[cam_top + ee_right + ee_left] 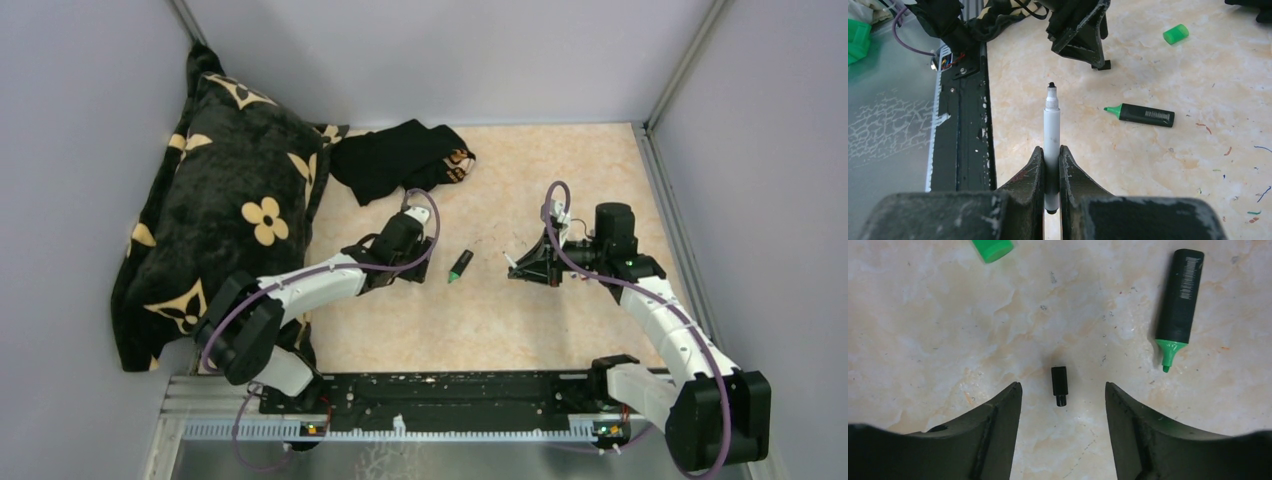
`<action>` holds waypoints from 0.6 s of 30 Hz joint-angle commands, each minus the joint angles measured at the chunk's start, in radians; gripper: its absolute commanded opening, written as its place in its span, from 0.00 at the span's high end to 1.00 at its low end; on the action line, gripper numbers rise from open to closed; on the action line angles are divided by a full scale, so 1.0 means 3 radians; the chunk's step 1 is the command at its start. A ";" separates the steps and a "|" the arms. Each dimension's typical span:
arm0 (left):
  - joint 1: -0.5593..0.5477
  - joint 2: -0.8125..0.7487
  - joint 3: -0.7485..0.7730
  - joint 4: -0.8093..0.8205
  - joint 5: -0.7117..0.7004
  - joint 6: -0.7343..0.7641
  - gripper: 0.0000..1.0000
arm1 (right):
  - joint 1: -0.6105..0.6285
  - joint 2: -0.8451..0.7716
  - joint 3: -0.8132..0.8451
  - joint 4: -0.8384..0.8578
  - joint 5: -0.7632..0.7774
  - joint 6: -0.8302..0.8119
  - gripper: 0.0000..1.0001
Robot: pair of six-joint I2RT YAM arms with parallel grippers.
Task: Insert the pens into the pen caps
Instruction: Insert the pen cap onto the pen.
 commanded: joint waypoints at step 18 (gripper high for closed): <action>0.0106 0.0839 0.0736 -0.0735 0.0126 0.0386 0.62 | -0.0022 -0.0026 0.0122 0.0065 -0.0034 -0.0074 1.00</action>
